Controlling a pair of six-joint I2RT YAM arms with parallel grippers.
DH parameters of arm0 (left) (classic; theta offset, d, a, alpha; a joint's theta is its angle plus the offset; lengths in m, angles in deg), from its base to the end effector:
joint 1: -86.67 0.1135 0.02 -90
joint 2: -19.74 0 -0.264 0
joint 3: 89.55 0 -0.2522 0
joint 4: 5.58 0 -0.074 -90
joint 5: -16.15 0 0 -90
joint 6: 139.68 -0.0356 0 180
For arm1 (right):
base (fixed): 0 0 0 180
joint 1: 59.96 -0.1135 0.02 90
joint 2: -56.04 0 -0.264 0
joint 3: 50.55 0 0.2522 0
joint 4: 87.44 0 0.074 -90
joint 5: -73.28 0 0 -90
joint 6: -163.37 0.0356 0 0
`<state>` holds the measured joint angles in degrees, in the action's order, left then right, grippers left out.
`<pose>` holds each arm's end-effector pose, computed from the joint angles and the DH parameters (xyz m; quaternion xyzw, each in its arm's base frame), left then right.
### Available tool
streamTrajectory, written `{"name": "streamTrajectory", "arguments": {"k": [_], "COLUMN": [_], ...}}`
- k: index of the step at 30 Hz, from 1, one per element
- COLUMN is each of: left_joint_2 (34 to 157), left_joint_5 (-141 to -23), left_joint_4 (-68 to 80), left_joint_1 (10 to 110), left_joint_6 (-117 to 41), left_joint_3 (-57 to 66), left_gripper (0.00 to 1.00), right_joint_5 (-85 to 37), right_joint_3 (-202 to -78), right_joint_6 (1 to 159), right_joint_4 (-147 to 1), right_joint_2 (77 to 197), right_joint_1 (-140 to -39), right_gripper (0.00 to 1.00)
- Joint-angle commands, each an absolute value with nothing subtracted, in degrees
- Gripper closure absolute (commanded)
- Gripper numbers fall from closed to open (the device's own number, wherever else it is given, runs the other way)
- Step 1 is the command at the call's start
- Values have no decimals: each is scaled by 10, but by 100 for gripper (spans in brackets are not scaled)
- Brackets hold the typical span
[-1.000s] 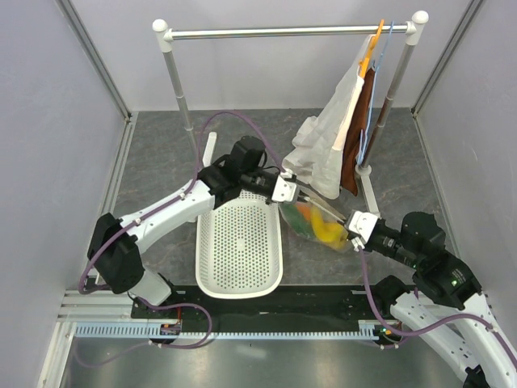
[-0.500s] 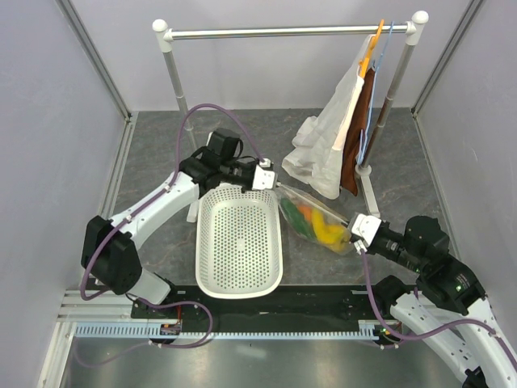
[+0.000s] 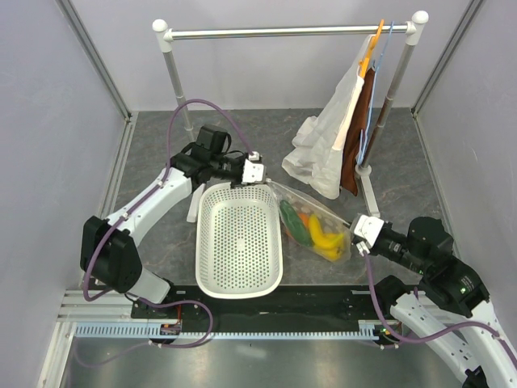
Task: Place the food in the zip-top bag and seal the zipper
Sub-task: Zip the zipper food storage bag at the center of the board, then place the zipper food storage bag at the center of the board.
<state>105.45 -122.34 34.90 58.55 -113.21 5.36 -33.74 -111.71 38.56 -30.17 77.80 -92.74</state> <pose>0.2749 -0.1772 0.3099 0.7137 0.4565 -0.2413 0.4732 0.0553 0.0480 0.3383 -0.5171 0.6159 0.1093 0.5842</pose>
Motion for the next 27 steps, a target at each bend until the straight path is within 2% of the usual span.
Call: {"name": "streamTrajectory", "arguments": {"k": [1, 3, 6, 16, 27], "left_joint_2": [1027, 1014, 1005, 1053, 1068], "left_joint_5": [-1257, -1268, -1264, -1243, -1212], "left_joint_4": [350, 340, 333, 319, 387], "left_joint_1": [594, 574, 529, 414, 404], "left_joint_6": [-1101, -1070, -1053, -1028, -1081], "left_joint_3": [15, 7, 4, -36, 7], "left_gripper": [48, 36, 33, 36, 42], "right_joint_5": [-359, -368, -375, -401, -387], "right_joint_3": [-1155, -1156, -1157, -1178, -1181], "right_joint_6": [383, 386, 383, 378, 389], "right_joint_4": [-305, -307, -307, -302, -308], "right_joint_2": [788, 792, 798, 821, 810], "right_joint_1": [-928, -928, -928, -928, -928], "right_gripper": [100, 100, 100, 100, 100]}}
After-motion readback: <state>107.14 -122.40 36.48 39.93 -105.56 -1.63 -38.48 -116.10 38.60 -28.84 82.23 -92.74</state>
